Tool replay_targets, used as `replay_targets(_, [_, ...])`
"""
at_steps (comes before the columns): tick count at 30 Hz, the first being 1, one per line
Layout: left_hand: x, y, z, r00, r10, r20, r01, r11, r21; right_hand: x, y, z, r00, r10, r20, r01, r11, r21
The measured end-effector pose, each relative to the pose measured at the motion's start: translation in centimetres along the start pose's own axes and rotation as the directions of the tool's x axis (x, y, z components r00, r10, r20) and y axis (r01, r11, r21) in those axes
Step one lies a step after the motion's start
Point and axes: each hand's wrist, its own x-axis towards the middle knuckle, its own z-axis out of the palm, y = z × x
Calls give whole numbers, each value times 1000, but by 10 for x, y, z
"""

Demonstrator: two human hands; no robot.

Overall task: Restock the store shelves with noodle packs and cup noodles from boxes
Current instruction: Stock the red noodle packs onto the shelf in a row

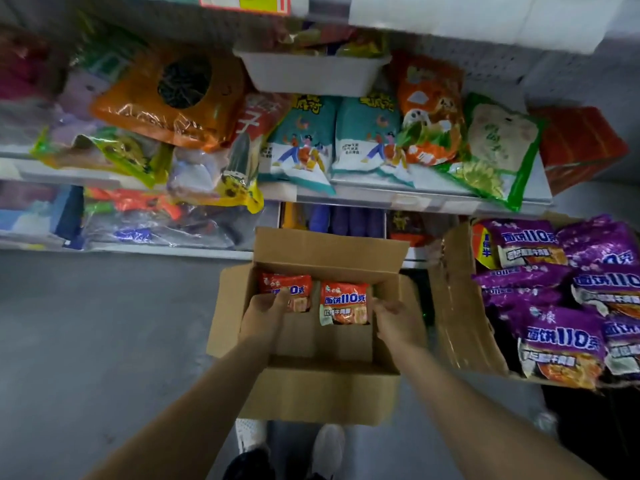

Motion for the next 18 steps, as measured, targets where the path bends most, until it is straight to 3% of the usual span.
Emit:
replay_targets(5, [68,-42,24,999,-30,-29,30,1000,1,69,41,26,997,73,13,-74,996,57])
replay_targets(18, [242,-162,76,996,31,-83,-27,999,46,259,140,108,985,156,-78,-160,986,-54])
